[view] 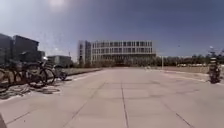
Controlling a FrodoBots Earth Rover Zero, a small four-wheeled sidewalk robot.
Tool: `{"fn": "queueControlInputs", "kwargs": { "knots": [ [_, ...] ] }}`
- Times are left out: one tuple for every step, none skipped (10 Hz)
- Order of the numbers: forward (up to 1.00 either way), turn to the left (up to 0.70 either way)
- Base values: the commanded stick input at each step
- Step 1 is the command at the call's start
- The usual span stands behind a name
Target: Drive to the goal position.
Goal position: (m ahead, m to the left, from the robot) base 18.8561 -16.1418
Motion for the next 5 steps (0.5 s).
{"fn": "queueControlInputs", "kwargs": {
  "knots": [
    [0.70, 0.00],
    [0.70, 0.00],
    [0.70, 0.00],
    [0.70, 0.00],
    [0.70, -0.06]
  ]
}}
